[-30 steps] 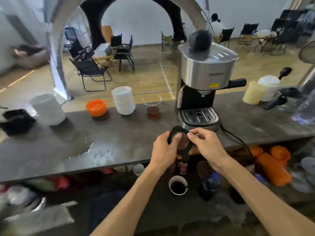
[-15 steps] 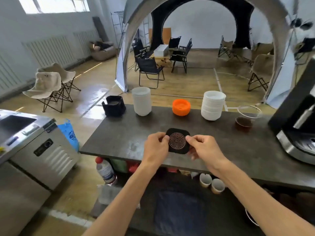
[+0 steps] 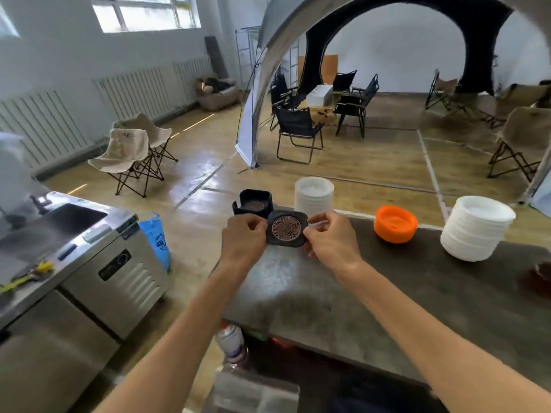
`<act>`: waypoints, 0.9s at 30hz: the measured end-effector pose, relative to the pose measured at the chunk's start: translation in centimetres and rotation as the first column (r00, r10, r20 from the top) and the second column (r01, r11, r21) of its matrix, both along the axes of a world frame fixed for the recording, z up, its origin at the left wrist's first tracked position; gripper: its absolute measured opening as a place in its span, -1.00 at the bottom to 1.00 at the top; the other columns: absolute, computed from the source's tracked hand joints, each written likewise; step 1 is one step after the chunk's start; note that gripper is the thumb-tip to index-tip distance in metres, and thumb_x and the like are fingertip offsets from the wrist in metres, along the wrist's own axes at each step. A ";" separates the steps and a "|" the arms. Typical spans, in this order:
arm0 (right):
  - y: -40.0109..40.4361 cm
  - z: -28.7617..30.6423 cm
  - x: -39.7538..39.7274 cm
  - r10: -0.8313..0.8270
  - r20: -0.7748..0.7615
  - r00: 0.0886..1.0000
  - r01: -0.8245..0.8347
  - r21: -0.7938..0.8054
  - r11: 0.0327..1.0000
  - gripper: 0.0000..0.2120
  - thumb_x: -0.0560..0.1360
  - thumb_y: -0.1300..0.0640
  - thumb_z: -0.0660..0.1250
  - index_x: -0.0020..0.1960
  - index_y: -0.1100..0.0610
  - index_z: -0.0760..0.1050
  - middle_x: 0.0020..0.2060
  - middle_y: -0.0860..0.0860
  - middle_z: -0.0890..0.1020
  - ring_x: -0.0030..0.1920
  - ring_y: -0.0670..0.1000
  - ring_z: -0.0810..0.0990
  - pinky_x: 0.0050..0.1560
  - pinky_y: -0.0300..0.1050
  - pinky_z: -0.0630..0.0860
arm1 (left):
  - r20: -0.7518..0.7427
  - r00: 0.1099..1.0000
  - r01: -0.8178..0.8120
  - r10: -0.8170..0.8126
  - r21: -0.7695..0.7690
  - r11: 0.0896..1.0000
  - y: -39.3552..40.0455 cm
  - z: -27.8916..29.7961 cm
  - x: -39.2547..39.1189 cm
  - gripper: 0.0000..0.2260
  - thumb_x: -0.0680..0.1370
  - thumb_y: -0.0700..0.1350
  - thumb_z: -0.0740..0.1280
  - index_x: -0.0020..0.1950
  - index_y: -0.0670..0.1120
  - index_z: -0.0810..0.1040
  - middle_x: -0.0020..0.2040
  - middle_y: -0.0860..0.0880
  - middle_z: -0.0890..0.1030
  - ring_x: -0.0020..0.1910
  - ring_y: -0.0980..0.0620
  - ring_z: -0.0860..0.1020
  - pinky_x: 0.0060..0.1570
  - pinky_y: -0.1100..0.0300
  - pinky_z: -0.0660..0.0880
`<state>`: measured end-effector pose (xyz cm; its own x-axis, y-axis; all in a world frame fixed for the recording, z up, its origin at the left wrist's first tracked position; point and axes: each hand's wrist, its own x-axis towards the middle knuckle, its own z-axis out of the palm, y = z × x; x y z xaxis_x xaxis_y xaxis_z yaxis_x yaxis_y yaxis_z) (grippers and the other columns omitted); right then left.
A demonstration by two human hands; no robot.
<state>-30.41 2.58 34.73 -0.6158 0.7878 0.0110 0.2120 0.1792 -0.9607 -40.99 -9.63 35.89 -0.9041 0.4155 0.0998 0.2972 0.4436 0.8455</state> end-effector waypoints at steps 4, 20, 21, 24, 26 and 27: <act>-0.2 0.5 -7.8 -0.068 0.042 0.997 0.066 0.048 0.997 -0.90 0.48 0.28 0.35 -0.11 0.09 0.52 -0.18 0.15 0.67 -0.24 0.14 0.70 -0.31 0.05 0.68 | 0.021 1.000 -0.013 0.013 -0.005 1.000 0.8 1.6 -7.4 -0.85 0.49 -0.16 0.35 -0.22 -0.01 0.69 -0.16 -0.08 0.71 -0.06 -0.12 0.65 0.02 0.00 0.60; 0.7 -2.6 -19.5 -0.225 0.400 0.888 0.113 0.285 0.952 -0.84 0.45 0.31 0.33 -0.06 0.14 0.64 -0.08 0.09 0.68 -0.11 0.08 0.61 -0.15 -0.13 0.49 | 0.098 0.990 0.122 -0.104 -0.193 0.974 4.5 -2.5 -19.3 -0.79 0.44 -0.23 0.30 -0.10 -0.08 0.73 -0.04 -0.22 0.69 -0.01 -0.25 0.62 -0.01 0.00 0.59; 0.8 -2.8 -19.6 -0.231 0.407 0.884 0.119 0.284 0.952 -0.85 0.45 0.29 0.33 -0.05 0.14 0.63 -0.08 0.09 0.68 -0.09 0.09 0.62 -0.14 -0.13 0.48 | 0.095 0.989 0.129 -0.112 -0.196 0.972 4.5 -2.5 -19.4 -0.80 0.44 -0.24 0.30 -0.12 -0.10 0.73 -0.06 -0.23 0.69 -0.02 -0.25 0.62 -0.03 0.01 0.58; 0.7 -2.9 -19.9 -0.248 0.418 0.874 0.134 0.282 0.950 -0.87 0.45 0.23 0.33 -0.04 0.14 0.62 -0.08 0.10 0.69 -0.12 0.09 0.62 -0.16 -0.14 0.46 | 0.101 0.986 0.155 -0.135 -0.230 0.961 4.5 -2.7 -19.5 -0.82 0.45 -0.27 0.30 -0.22 -0.11 0.69 -0.18 -0.20 0.65 -0.12 -0.21 0.59 -0.08 0.03 0.57; 0.6 -3.0 -20.1 -0.258 0.433 0.864 0.139 0.286 0.948 -0.85 0.47 0.21 0.32 -0.01 0.17 0.63 -0.06 0.12 0.69 -0.12 0.10 0.62 -0.17 -0.14 0.45 | 0.112 0.984 0.163 -0.139 -0.251 0.954 4.5 -2.9 -19.5 -0.84 0.45 -0.28 0.31 -0.26 -0.11 0.65 -0.23 -0.16 0.60 -0.18 -0.17 0.53 -0.14 0.08 0.50; 0.6 -3.0 -20.2 -0.258 0.446 0.857 0.134 0.291 0.947 -0.83 0.48 0.20 0.32 0.02 0.18 0.64 -0.04 0.13 0.69 -0.08 0.12 0.64 -0.17 -0.13 0.46 | 0.116 0.984 0.163 -0.137 -0.253 0.954 4.6 -2.9 -19.6 -0.84 0.44 -0.28 0.31 -0.25 -0.14 0.66 -0.25 -0.15 0.60 -0.20 -0.17 0.52 -0.17 0.09 0.47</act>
